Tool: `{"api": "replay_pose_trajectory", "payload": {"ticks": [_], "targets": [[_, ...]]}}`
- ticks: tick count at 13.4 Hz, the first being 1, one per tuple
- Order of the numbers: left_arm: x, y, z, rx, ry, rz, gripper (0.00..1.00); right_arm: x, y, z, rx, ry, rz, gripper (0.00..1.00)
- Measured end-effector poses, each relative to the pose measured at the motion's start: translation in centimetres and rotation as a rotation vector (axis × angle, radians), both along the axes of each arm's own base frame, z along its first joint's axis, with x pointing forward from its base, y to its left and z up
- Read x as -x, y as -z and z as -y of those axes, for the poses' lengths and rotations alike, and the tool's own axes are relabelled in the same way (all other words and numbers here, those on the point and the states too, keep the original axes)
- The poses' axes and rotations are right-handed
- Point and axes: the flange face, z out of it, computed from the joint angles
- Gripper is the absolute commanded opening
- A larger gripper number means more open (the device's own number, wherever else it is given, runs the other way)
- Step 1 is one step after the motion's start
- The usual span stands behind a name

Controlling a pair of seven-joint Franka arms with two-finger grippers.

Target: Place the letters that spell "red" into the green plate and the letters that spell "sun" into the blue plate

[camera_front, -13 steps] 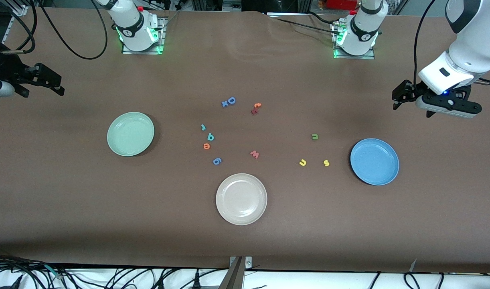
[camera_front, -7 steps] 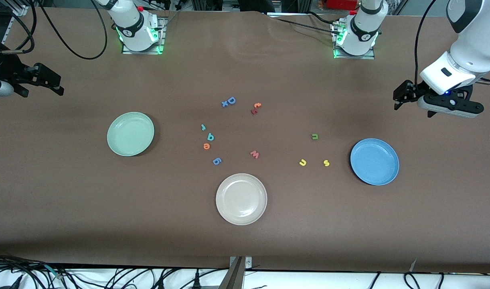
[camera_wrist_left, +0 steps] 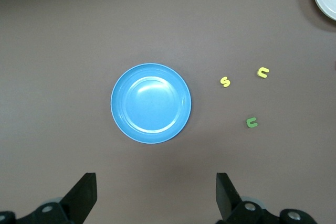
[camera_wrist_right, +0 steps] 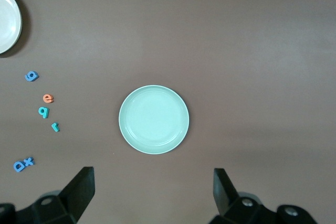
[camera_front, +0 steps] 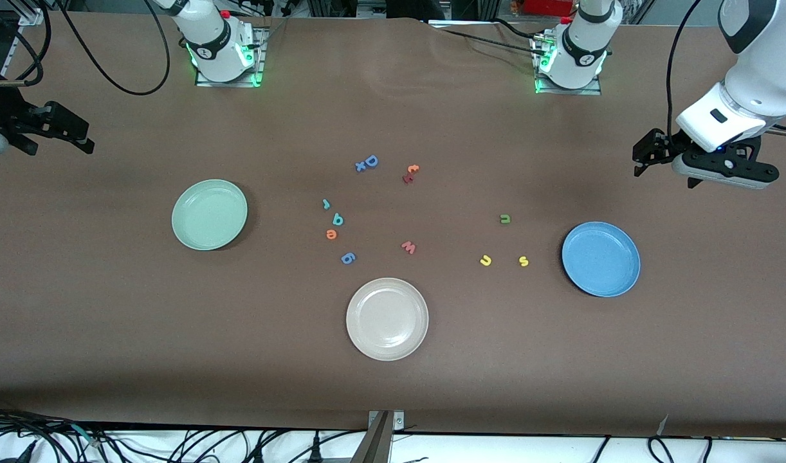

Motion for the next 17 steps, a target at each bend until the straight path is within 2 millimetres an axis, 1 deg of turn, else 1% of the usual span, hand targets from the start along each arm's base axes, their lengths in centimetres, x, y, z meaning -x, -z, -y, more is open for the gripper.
{"api": "replay_pose_trajectory", "payload": {"ticks": [10,17], "targets": [[-0.11,-0.56,0.00,0.001,-0.003,0.003,1.00,-0.10,0.18,-0.15,0.000,-0.002,-0.003,1.00],[-0.05,-0.55,-0.01,0.000,-0.004,-0.002,1.00,-0.10,0.18,-0.35,0.000,-0.005,-0.003,1.00]]}}
